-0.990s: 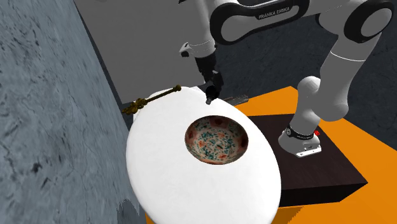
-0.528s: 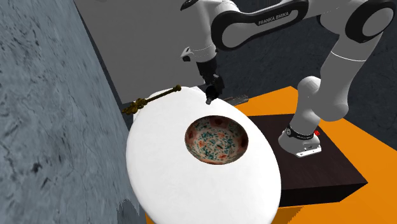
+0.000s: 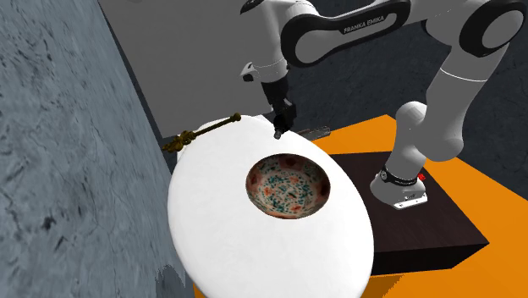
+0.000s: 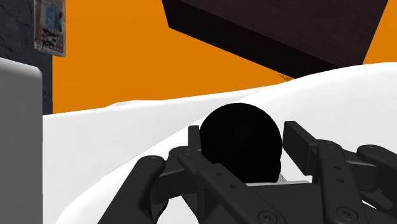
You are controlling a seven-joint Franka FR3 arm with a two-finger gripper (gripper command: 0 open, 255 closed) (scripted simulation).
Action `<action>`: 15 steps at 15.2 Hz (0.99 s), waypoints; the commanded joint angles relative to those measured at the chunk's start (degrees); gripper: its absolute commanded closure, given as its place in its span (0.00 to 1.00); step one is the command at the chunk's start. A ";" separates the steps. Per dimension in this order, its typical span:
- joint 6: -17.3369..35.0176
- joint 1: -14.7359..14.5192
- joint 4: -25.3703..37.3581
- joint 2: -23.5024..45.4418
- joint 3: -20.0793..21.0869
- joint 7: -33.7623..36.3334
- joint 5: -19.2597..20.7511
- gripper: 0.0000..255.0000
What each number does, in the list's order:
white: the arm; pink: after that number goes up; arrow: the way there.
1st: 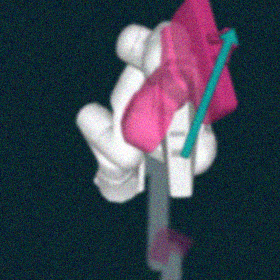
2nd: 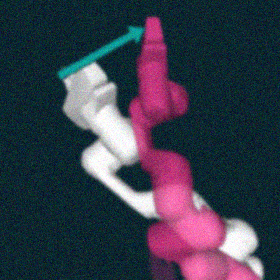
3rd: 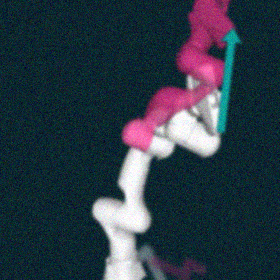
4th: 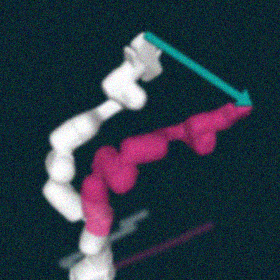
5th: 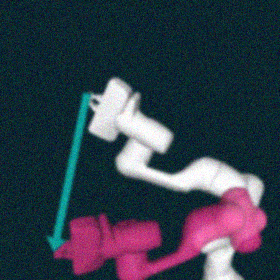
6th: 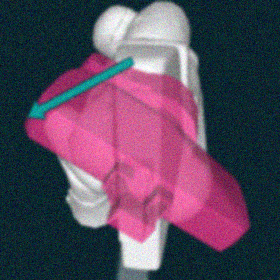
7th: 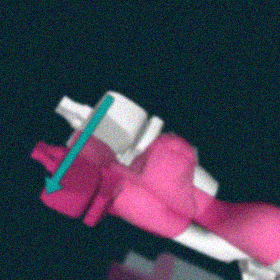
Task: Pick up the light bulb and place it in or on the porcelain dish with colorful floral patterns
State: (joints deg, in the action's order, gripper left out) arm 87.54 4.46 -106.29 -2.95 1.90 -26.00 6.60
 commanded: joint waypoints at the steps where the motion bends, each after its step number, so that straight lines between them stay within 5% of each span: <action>1: 0.02 -0.01 -0.02 0.04 0.01 0.01 -0.02 1.00; 15: -6.90 -0.06 7.27 0.37 0.08 -0.69 0.04 1.00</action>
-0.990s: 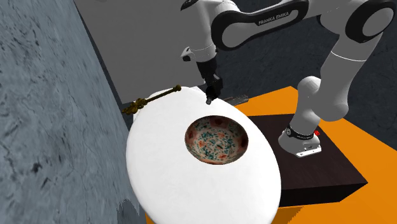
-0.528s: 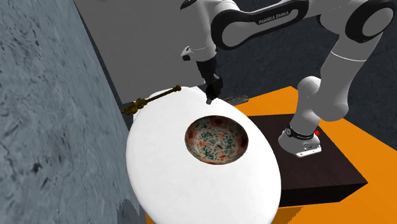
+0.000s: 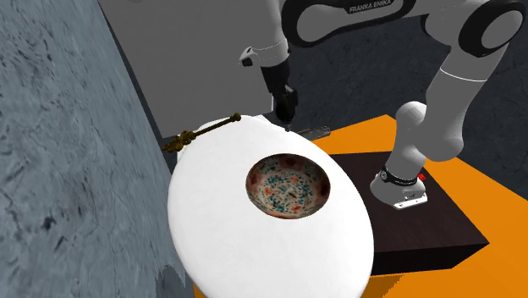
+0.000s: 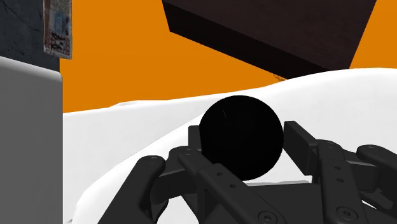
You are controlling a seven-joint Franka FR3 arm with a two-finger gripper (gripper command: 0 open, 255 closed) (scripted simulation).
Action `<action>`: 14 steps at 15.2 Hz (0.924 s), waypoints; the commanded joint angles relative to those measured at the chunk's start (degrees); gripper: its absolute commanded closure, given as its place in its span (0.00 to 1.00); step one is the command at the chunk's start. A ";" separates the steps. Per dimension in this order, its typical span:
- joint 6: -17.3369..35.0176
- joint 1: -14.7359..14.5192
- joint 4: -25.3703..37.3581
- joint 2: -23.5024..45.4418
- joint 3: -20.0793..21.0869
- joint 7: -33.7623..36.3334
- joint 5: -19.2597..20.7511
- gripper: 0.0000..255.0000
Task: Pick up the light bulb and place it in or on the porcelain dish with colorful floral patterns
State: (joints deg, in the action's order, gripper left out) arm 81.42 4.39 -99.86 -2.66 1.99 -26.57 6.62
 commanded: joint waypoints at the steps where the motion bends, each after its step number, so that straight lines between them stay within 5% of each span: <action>1: -1.57 0.01 1.74 0.18 -0.01 -0.19 0.03 1.00; 14: -12.29 -0.11 15.23 2.91 0.15 -1.24 0.41 1.00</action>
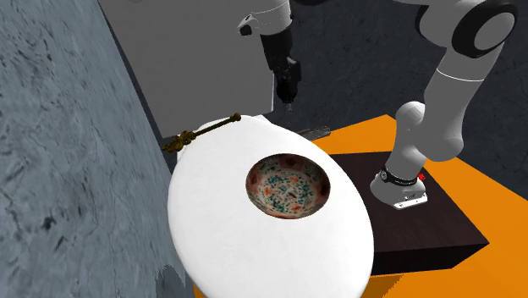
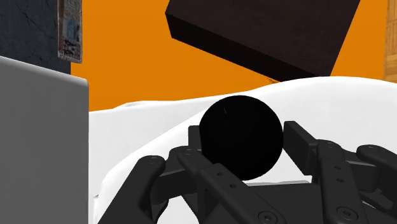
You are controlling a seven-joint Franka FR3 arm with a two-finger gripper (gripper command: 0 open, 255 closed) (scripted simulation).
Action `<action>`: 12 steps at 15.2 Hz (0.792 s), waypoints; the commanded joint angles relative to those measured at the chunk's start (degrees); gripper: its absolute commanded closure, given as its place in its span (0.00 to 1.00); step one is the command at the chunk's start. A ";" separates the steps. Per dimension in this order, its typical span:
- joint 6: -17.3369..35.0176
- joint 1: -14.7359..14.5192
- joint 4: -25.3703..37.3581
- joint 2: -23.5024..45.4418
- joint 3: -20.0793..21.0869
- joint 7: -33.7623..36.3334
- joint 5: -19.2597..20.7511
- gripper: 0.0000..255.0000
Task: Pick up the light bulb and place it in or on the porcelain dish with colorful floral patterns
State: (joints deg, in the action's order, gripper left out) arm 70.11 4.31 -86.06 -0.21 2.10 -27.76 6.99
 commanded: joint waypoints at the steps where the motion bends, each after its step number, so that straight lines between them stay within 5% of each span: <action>1: -1.53 -0.04 2.19 0.67 0.05 -0.10 0.06 1.00; 12: -7.03 -8.20 12.74 7.07 7.37 15.99 -3.37 1.00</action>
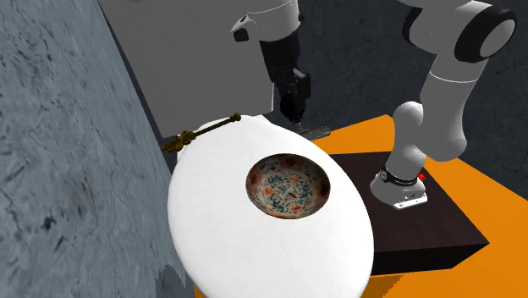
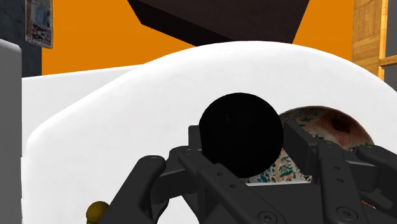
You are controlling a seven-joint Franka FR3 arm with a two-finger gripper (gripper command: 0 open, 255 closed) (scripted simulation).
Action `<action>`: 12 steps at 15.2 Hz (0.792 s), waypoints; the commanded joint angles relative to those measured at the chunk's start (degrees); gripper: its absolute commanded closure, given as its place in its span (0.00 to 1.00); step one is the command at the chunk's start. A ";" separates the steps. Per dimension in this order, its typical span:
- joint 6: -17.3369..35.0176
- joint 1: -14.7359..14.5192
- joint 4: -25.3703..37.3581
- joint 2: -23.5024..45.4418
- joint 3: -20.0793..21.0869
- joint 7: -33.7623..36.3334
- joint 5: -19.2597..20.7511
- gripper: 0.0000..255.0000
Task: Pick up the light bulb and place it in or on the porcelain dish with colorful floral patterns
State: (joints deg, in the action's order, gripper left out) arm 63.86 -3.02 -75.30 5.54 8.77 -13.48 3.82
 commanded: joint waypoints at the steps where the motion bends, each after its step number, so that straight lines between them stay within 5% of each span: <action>1: -1.39 -1.71 3.57 2.36 1.32 3.21 -0.37 1.00; 8: -7.83 -9.34 20.87 13.65 5.27 14.24 -0.34 1.00; 12: -2.84 -8.50 12.77 10.48 5.09 13.89 -1.11 1.00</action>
State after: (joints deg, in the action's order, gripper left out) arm 59.91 -11.66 -60.90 16.60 13.88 0.42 2.86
